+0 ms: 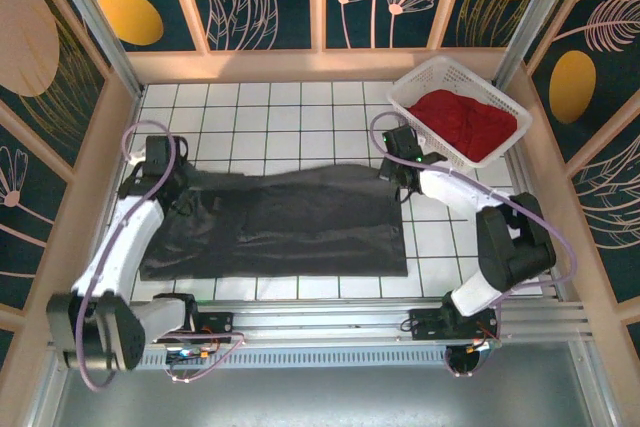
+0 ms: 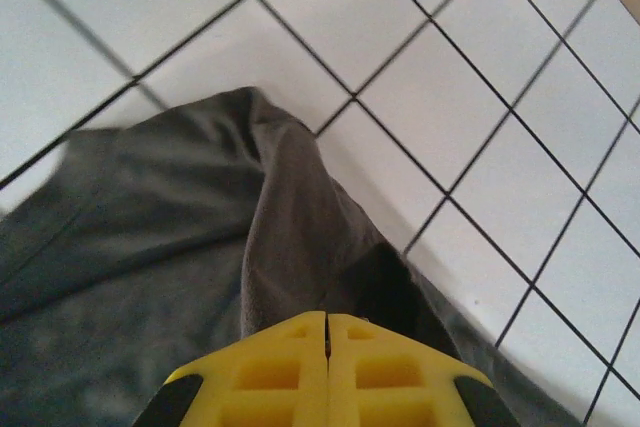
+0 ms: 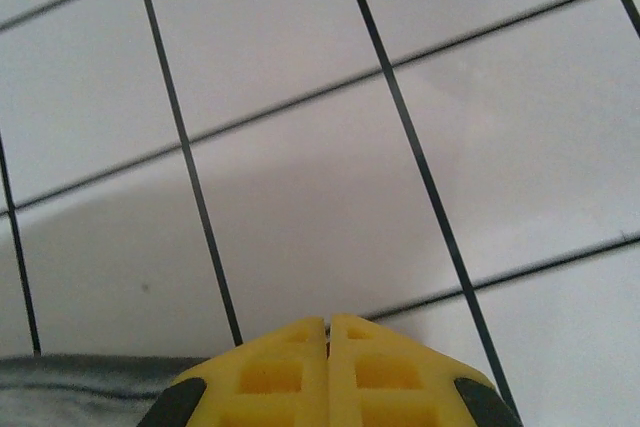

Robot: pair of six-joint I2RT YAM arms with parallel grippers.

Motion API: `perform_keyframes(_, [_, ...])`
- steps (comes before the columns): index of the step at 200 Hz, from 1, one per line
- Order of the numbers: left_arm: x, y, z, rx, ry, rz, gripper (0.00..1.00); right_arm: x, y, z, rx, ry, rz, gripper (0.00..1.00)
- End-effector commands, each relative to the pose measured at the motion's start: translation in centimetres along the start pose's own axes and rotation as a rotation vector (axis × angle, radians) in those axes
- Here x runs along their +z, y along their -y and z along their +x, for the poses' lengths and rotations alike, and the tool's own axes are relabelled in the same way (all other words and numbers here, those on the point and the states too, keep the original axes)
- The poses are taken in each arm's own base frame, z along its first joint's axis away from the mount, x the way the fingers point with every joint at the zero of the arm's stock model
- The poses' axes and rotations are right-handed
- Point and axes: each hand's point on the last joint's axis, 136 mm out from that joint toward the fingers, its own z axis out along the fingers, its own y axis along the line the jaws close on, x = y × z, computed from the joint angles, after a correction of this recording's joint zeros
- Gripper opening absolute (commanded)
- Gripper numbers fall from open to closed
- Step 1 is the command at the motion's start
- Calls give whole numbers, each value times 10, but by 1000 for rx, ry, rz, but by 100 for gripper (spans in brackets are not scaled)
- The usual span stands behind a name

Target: Fold and stack the t-shirts

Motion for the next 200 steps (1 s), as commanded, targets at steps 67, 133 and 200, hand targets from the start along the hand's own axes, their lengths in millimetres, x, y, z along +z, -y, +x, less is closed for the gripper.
perform_keyframes(67, [-42, -108, 47, -217, 20, -259, 0, -14, 43, 59, 33, -100, 65, 0])
perform_keyframes(133, [-55, -130, 47, -279, 55, -355, 0, -23, 36, 71, 20, -135, 61, 0])
perform_keyframes(200, [-57, -155, 71, -330, 17, -431, 0, -40, 51, 95, 71, -165, 70, 27])
